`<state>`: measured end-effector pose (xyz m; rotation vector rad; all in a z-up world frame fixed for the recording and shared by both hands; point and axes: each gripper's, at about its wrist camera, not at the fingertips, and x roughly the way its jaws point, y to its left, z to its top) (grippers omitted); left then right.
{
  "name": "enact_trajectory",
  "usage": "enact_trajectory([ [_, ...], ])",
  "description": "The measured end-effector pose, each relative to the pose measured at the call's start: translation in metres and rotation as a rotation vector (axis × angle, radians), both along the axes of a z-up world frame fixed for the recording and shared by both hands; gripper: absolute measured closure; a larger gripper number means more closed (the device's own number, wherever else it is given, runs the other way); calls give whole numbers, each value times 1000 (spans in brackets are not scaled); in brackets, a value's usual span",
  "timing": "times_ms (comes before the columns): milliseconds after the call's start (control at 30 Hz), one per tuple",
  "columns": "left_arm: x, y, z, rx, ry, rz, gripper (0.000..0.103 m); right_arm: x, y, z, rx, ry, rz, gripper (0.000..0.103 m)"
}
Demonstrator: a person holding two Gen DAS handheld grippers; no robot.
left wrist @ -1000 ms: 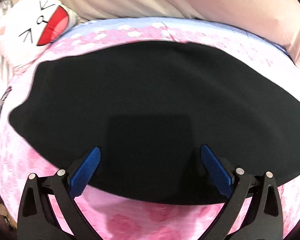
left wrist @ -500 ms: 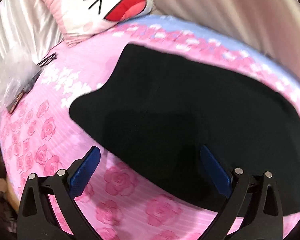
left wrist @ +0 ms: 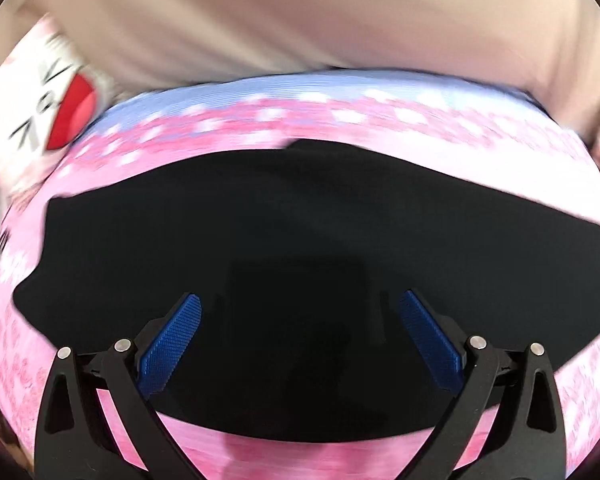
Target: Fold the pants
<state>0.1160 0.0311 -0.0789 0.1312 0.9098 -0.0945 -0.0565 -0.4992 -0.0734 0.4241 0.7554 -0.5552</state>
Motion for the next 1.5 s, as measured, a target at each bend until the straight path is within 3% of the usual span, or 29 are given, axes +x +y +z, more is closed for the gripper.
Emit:
enact_trajectory([
  [200,-18,-75,-11,114,-5,-150,5,26,-15,-6,18,-30,58,58],
  [267,-20,-91,-14,128,-3,-176,5,33,-15,-2,-2,-44,80,52],
  [400,-19,-116,-21,138,15,-207,5,53,-28,-19,-107,97,71,54],
  [433,-19,-121,-24,149,18,-213,5,52,-36,-20,-49,74,71,55],
  [600,-21,-125,-23,167,13,-209,5,18,-35,-3,1,-17,-10,49],
  [733,-18,-118,-20,161,2,-176,5,-21,-33,-13,159,-92,-45,34],
  [800,-16,-117,-21,169,-6,-164,5,-30,-31,-25,229,-93,-51,34],
  [1000,-16,-111,-20,148,4,-162,5,-23,-15,-24,170,-60,-21,29],
  [1067,-18,-105,-18,143,-2,-154,5,-20,-11,-25,186,-63,3,35],
  [1133,-19,-95,-16,128,-2,-139,5,-20,-10,-27,191,-60,4,58],
  [1300,-19,-69,-18,108,8,-99,5,-25,-20,-36,354,-144,10,83],
  [1400,-18,-55,-17,94,10,-74,5,-23,-9,-28,382,-193,3,84],
  [1500,-18,-34,-11,68,-3,-41,5,-7,21,-1,373,-244,79,84],
])
